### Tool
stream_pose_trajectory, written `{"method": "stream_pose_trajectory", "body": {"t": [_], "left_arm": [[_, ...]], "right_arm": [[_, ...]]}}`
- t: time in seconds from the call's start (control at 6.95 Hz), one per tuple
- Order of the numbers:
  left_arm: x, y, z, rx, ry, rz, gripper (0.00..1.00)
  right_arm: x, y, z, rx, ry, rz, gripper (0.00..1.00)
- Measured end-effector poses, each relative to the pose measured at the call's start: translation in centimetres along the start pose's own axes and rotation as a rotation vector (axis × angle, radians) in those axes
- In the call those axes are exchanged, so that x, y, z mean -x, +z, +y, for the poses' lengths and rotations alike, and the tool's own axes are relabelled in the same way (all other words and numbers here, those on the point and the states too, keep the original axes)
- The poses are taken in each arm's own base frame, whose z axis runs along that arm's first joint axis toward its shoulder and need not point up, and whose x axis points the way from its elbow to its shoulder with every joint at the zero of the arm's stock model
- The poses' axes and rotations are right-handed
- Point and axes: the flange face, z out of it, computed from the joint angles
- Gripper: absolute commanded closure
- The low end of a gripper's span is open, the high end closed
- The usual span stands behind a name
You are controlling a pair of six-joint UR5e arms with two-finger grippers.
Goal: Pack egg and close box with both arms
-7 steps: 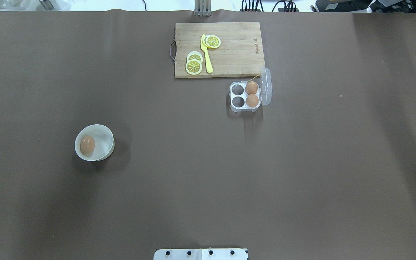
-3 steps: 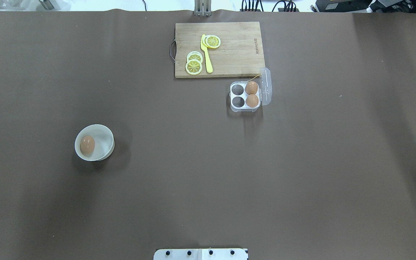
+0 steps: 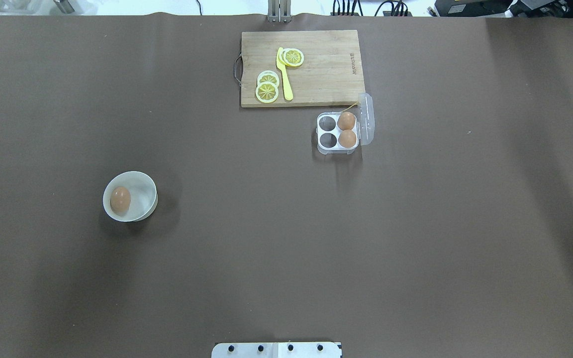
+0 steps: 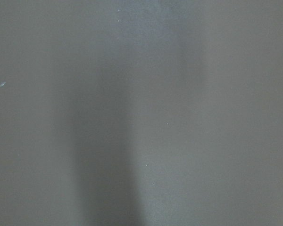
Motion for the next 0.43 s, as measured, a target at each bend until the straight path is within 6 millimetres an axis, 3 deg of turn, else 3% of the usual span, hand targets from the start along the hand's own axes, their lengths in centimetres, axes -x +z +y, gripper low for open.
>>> {"method": "stream_pose_trajectory", "body": {"t": [0.14, 0.29, 0.43], "left_arm": [[-0.7, -0.2, -0.2, -0.006, -0.016, 0.014, 0.11], [-3.1, -0.7, -0.7, -0.02, -0.033, 0.024, 0.11], [-8.1, -0.8, -1.7, -0.029, -0.033, 0.039, 0.07]], "right_arm": [[0.2, 0.0, 0.0, 0.002, -0.003, -0.01, 0.0], [0.7, 0.1, 0.1, 0.008, -0.007, -0.039, 0.0], [1.4, 0.2, 0.1, 0.014, -0.014, -0.075, 0.0]]}}
